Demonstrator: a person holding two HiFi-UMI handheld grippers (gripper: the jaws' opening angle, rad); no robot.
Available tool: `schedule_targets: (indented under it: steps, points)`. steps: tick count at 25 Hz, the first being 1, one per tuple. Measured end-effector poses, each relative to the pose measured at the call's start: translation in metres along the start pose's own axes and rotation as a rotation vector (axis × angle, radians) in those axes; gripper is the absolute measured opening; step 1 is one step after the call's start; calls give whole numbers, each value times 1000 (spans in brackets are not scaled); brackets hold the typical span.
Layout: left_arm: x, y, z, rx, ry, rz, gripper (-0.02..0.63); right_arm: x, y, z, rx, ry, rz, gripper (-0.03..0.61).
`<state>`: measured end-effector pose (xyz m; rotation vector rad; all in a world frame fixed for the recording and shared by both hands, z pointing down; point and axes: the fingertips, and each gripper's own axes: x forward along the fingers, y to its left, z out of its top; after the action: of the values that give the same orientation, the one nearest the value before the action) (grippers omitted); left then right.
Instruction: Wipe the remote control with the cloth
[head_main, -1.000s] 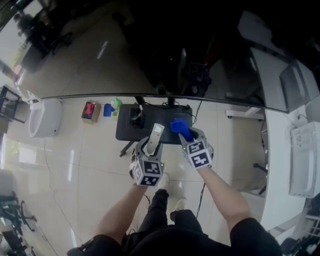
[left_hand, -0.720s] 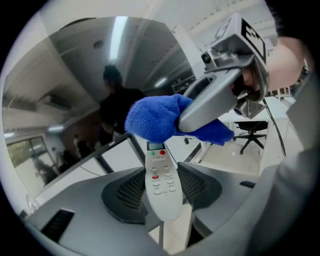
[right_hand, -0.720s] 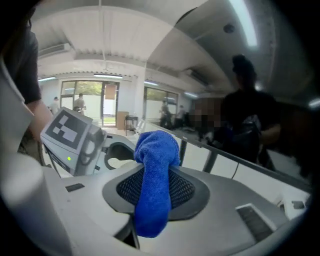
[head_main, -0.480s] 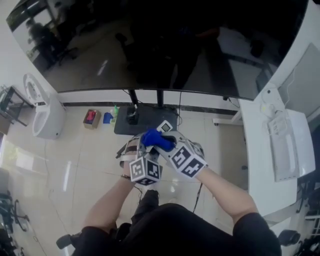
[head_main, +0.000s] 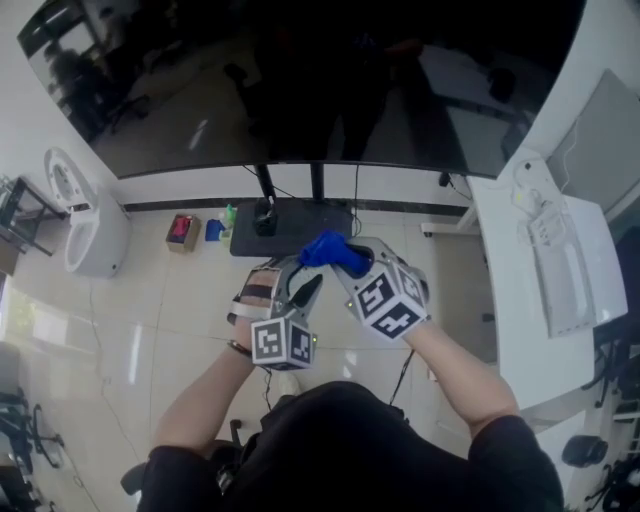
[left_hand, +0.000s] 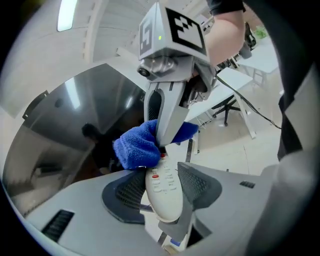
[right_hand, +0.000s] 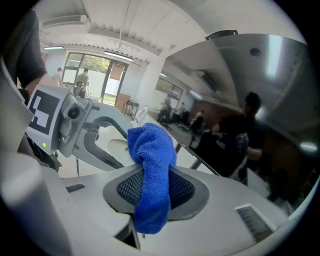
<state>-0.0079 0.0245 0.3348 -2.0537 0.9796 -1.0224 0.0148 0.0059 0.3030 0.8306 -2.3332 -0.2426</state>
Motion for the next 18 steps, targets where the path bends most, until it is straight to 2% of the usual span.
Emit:
schedule_targets:
  steps: [3, 5, 7, 9, 12, 15, 18]
  points:
    - [-8, 2, -7, -46, -4, -28, 207, -9, -5, 7, 2, -39, -34, 115]
    - [-10, 6, -13, -97, -6, -49, 207, -16, 18, 32, -67, -105, 22, 115]
    - [-12, 12, -15, -116, -14, -62, 207, -17, 52, 53, -175, -130, 120, 115]
    - [-17, 17, -12, -91, -23, -62, 207, -11, 77, 62, -236, -112, 199, 115]
    - [-23, 17, -8, -6, -34, -38, 207, -4, 84, 58, -208, -49, 243, 115]
    - [-30, 17, -5, 61, -44, -1, 207, -3, 72, 43, -169, 12, 206, 115]
    - [-34, 18, -2, 73, -57, 10, 207, -7, 52, 41, -130, 12, 157, 115]
